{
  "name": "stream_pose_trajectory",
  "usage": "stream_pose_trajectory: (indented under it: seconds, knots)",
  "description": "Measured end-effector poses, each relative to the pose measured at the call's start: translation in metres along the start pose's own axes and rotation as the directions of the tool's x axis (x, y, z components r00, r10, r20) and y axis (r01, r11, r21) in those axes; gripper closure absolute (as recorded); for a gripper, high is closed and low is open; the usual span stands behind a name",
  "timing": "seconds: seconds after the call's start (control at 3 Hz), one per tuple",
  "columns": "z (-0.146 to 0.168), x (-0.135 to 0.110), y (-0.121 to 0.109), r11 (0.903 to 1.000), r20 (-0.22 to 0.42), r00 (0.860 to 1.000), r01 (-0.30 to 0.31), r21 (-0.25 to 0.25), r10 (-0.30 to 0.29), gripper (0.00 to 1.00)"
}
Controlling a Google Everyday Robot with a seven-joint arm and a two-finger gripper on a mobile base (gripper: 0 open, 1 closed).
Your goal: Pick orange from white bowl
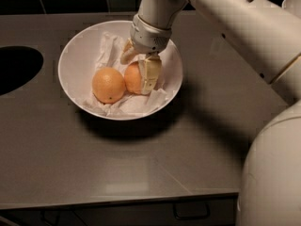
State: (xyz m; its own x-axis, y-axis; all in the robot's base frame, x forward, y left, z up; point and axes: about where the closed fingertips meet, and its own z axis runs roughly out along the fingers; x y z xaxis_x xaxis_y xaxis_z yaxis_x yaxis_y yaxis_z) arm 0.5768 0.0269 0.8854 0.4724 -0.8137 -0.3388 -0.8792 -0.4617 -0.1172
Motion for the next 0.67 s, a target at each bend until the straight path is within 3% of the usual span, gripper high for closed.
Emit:
stream_pose_trajectory:
  seconds: [0.67]
  knots:
    - [0.0073, 0.0028, -0.0003, 0.9998, -0.001, 1.0, 0.001, -0.018, -0.001, 0.27]
